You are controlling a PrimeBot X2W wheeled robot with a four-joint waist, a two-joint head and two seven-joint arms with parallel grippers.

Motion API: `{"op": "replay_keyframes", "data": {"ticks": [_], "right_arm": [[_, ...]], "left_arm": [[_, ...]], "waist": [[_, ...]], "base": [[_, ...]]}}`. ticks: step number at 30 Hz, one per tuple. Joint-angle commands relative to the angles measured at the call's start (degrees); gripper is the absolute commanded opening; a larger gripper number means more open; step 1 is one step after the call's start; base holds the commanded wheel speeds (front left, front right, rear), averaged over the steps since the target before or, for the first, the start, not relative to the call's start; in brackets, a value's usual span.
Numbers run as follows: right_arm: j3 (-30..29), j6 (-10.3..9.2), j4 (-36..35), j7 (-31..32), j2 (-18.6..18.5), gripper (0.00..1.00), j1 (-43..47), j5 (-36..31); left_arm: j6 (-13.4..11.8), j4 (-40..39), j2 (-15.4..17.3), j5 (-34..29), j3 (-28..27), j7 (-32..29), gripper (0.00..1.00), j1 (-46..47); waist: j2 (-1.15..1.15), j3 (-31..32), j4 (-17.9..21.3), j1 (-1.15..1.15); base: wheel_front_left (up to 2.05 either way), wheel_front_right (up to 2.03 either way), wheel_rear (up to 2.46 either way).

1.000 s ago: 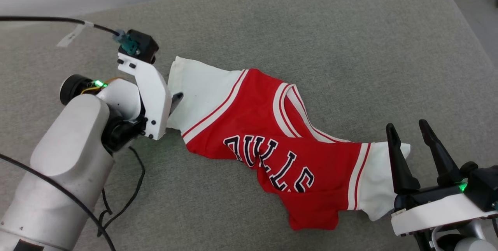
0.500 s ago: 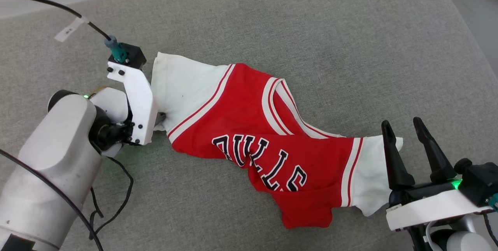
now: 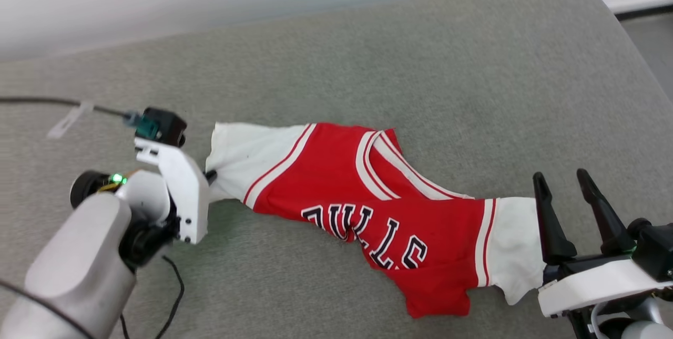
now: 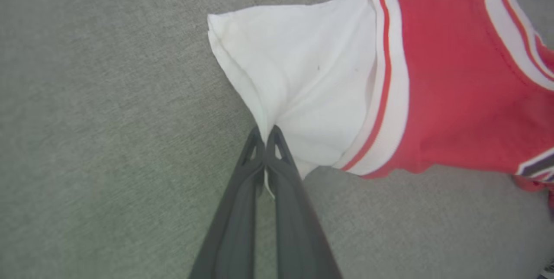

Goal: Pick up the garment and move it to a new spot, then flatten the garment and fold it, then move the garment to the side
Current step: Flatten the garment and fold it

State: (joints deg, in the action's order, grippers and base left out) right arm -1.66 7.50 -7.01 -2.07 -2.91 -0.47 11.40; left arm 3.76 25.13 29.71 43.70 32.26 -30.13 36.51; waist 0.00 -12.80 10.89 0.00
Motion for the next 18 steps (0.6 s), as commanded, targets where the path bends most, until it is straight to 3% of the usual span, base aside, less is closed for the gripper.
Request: {"op": "replay_keyframes", "data": {"ticks": [1, 6, 7, 10, 15, 18], "right_arm": [[-0.4, -0.02, -0.4, 0.3, 0.0, 1.00, 0.9, -0.5], [-1.0, -0.02, -1.3, 1.9, 0.0, 1.00, 2.3, -1.0], [-1.6, -0.02, -1.9, 3.0, 0.0, 1.00, 3.3, -1.1], [-2.1, -0.02, -2.5, 4.0, 0.0, 1.00, 4.3, -1.4], [-2.7, -0.02, -3.6, 5.2, 0.0, 1.00, 5.8, -1.5], [-2.8, -0.02, -4.5, 6.0, 0.0, 1.00, 6.4, -1.5]], "left_arm": [[-1.0, -1.2, 0.6, 0.1, -0.5, 1.0, 0.00, -2.2], [-6.0, -9.5, 2.8, 1.2, -2.9, 5.1, 0.00, -12.0], [-9.4, -15.0, 4.0, 1.9, -4.1, 6.8, 0.00, -18.9], [-12.9, -20.5, 5.1, 2.4, -5.2, 8.2, 0.00, -25.7], [-17.7, -27.1, 4.4, 3.9, -5.3, 9.4, 0.00, -35.8], [-19.0, -28.7, 3.2, 4.8, -5.3, 10.9, 0.00, -39.6]], "waist": [[0.00, 2.3, -2.2, 0.00], [0.00, 5.6, -5.0, 0.00], [0.00, 7.3, -6.7, 0.00], [0.00, 8.7, -8.3, 0.00], [0.00, 10.4, -10.6, 0.00], [0.00, 10.9, -11.3, 0.00]], "base": [[0.00, 0.00, 0.00], [0.00, 0.00, 0.00], [0.00, 0.00, 0.00], [0.00, 0.00, 0.00], [0.00, 0.00, 0.00], [0.00, 0.00, 0.00]]}}
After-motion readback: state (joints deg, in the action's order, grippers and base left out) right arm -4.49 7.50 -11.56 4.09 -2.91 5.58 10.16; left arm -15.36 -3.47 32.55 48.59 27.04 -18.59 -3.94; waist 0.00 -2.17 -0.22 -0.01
